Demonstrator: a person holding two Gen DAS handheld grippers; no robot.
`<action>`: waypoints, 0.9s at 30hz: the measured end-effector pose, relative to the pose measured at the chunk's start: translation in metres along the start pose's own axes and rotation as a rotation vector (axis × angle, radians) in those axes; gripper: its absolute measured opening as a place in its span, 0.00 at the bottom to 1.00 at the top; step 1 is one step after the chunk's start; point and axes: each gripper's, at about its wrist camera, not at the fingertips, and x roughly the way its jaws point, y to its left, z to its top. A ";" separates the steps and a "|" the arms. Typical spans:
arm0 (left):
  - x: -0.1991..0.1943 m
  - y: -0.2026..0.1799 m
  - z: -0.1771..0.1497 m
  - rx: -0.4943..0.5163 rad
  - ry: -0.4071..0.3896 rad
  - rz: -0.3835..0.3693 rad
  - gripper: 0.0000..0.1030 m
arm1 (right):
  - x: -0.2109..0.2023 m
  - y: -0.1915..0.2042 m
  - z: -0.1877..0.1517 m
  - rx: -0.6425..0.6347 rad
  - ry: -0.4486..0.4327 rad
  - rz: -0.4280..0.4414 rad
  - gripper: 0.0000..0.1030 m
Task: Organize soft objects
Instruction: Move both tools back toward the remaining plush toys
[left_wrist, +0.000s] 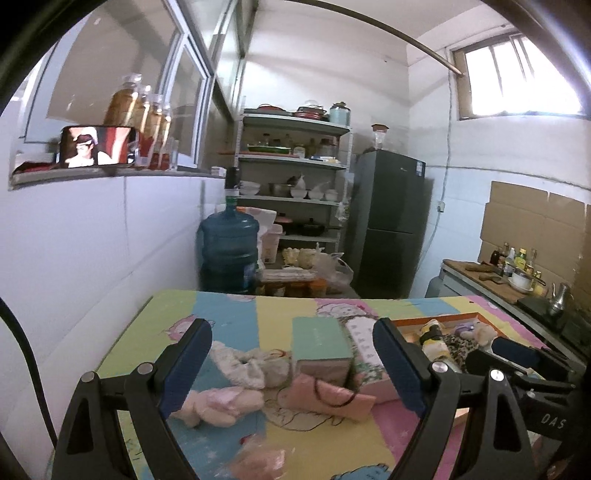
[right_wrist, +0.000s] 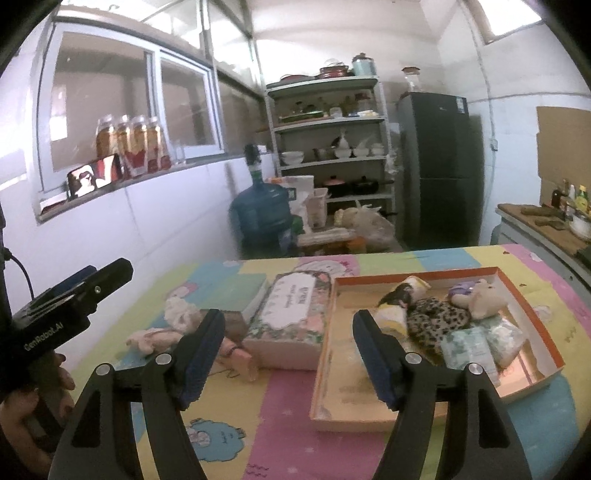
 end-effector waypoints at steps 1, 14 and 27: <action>-0.002 0.005 -0.002 -0.008 0.002 0.002 0.87 | 0.001 0.004 -0.001 -0.006 0.003 0.005 0.71; -0.018 0.071 -0.019 -0.108 0.012 0.077 0.87 | 0.010 0.036 -0.015 -0.044 0.043 0.045 0.71; -0.014 0.112 -0.046 -0.180 0.062 0.120 0.87 | 0.052 0.076 -0.052 -0.057 0.212 0.205 0.71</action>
